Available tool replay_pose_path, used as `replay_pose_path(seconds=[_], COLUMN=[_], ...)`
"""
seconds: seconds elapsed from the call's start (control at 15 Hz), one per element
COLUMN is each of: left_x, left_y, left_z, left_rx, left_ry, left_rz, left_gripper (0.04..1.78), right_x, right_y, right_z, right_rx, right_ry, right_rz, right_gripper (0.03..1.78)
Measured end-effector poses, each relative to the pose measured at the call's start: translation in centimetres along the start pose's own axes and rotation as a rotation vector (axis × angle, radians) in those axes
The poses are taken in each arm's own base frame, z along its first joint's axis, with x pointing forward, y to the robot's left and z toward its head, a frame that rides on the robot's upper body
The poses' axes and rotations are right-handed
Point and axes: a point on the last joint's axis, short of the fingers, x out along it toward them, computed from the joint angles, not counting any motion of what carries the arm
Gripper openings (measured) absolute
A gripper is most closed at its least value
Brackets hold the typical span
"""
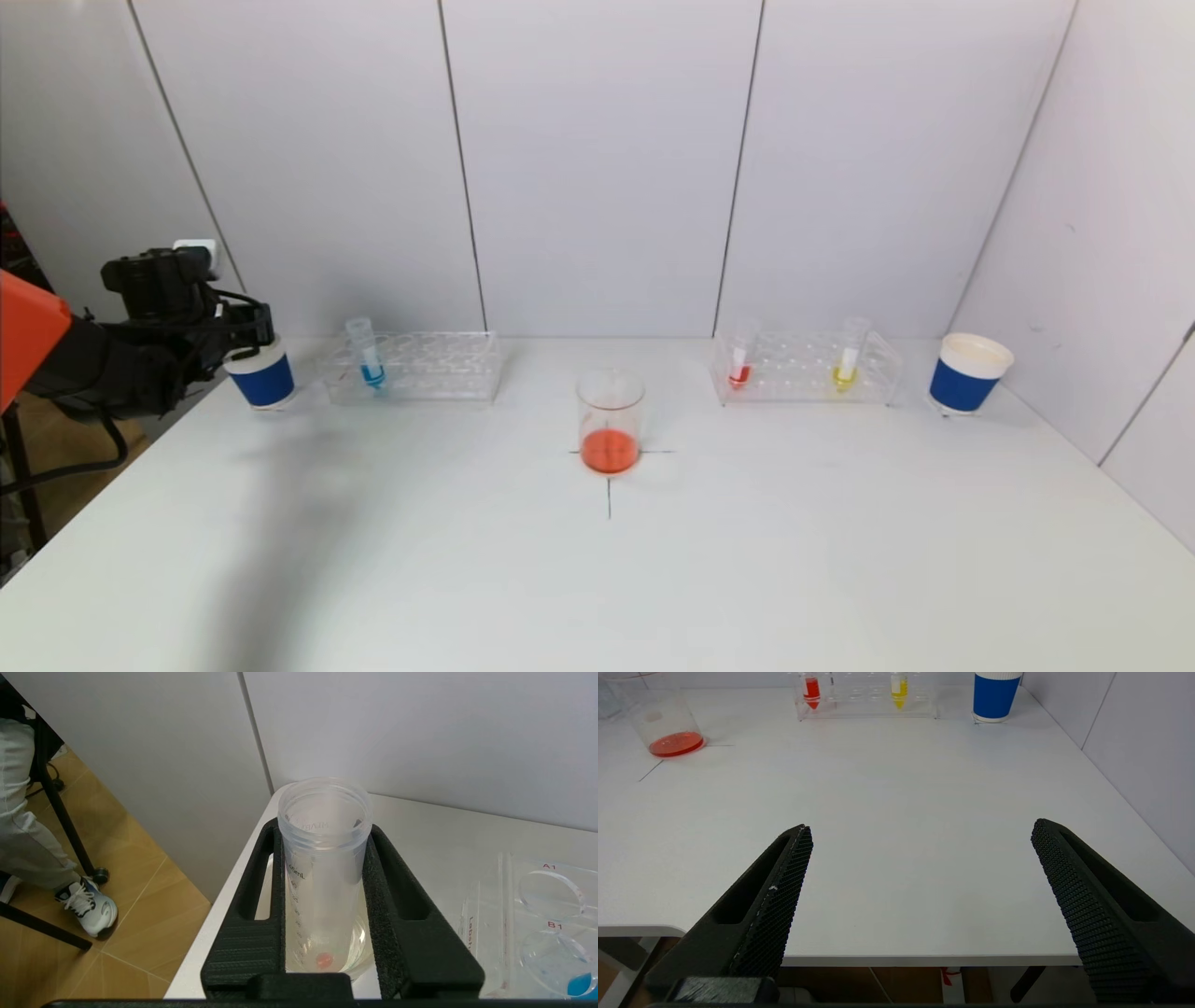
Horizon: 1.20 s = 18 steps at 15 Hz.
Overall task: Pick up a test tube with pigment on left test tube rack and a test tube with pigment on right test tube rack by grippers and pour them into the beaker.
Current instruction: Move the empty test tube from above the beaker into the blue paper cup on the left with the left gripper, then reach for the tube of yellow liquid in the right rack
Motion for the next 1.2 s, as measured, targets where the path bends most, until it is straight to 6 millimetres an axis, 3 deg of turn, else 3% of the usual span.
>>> replay_pose_path(seconds=[0.2,0.4,0.6,0.93,1.2], left_x=[-0.1,-0.1,-0.2,-1.8,-4.8], left_y=[0.0,0.0,0.0,0.2,-0.4], left_z=[0.0,0.0,0.4,3.2,6.6], left_rx=[0.001,0.001,0.001,-0.002,-0.001], left_ry=[0.001,0.001,-0.008,-0.073,-0.14], left_rz=[0.0,0.0,-0.002,-0.015,-0.05], left_gripper=[0.88,1.38,1.68,1.76,1.76], right_x=[0.0,0.0,0.0,0.0,0.0], right_y=[0.0,0.0,0.0,0.0,0.0], right_z=[0.0,0.0,0.0,0.0,0.0], right_rx=[0.0,0.0,0.0,0.0,0.0], right_ry=[0.001,0.0,0.0,0.0,0.001], right_rz=[0.0,0.0,0.0,0.0,0.0], right_gripper=[1.71,1.71,1.71,1.71,1.71])
